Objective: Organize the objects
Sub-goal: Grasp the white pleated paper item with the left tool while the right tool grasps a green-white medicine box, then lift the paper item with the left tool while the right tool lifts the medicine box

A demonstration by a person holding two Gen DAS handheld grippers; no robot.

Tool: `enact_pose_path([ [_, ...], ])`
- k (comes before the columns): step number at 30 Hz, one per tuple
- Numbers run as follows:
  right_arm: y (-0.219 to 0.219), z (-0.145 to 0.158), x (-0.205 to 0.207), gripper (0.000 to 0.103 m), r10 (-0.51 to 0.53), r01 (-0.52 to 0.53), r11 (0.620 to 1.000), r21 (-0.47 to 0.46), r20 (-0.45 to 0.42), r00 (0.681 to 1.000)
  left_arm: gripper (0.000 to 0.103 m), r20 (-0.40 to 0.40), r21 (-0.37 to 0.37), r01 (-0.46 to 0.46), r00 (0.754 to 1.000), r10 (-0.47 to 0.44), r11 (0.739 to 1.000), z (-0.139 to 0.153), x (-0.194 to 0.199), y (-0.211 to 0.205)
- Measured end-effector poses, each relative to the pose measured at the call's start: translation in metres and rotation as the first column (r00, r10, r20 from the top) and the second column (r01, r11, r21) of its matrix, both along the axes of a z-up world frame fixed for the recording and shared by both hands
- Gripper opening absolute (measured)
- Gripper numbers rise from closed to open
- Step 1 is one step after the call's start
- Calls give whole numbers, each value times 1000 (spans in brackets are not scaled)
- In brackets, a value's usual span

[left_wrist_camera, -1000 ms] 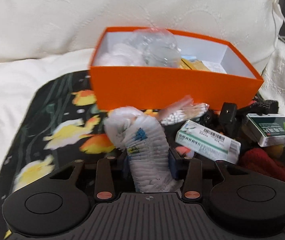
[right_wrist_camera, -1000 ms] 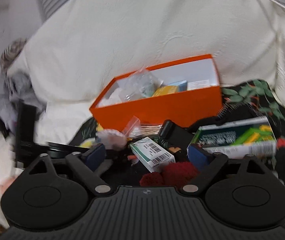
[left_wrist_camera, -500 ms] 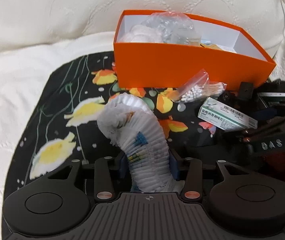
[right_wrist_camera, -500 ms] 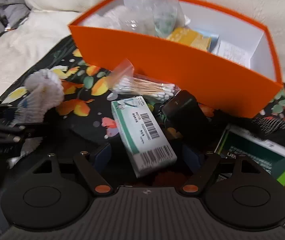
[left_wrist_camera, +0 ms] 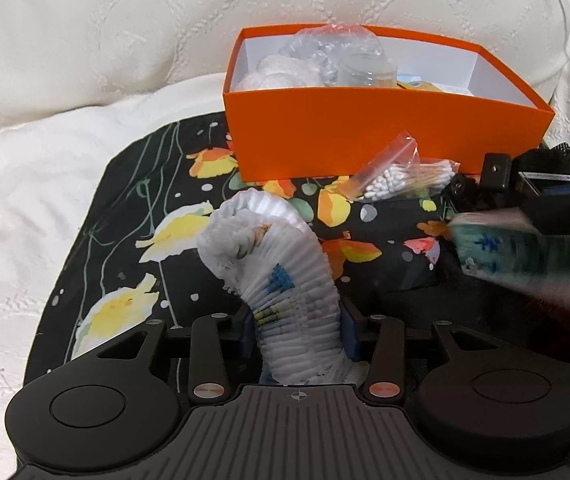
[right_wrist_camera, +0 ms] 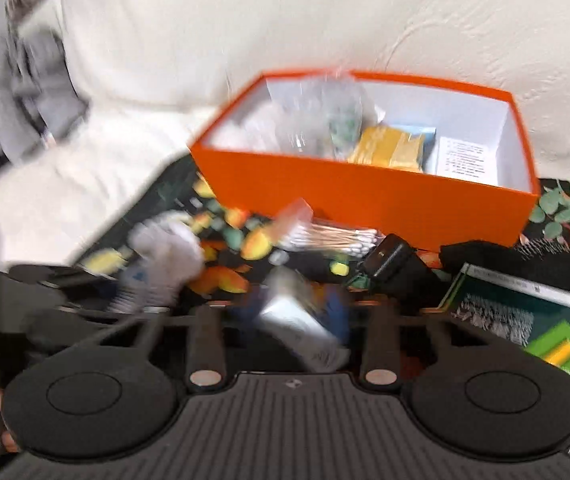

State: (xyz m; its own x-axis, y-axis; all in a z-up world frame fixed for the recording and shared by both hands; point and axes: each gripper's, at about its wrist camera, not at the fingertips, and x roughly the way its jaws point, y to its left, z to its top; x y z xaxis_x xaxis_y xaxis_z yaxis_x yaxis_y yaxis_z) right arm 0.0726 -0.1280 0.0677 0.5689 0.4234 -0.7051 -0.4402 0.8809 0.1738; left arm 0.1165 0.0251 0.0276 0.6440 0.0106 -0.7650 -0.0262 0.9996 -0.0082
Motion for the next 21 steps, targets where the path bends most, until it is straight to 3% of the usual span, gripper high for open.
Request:
enact_pose_path([
  [5, -20, 1, -38, 32, -4, 8, 995, 98, -38, 999, 98, 9, 22, 5, 1000, -5, 1000, 1, -4, -3],
  [9, -19, -13, -52, 62, -25, 27, 998, 48, -44, 999, 98, 16, 40, 1, 1000, -1, 999, 1, -5, -6],
  [16, -4, -11, -41, 70, -71, 74, 996, 56, -46, 996, 98, 9, 20, -41, 999, 41, 999, 4, -3, 6],
  [20, 24, -8, -28, 81, -96, 96, 995, -5, -39, 995, 99, -6, 5, -45, 999, 45, 999, 4, -2, 10],
  [21, 33, -9, -23, 84, -95, 94, 995, -36, -45, 994, 103, -8, 5, -44, 999, 44, 999, 4, -1, 11],
])
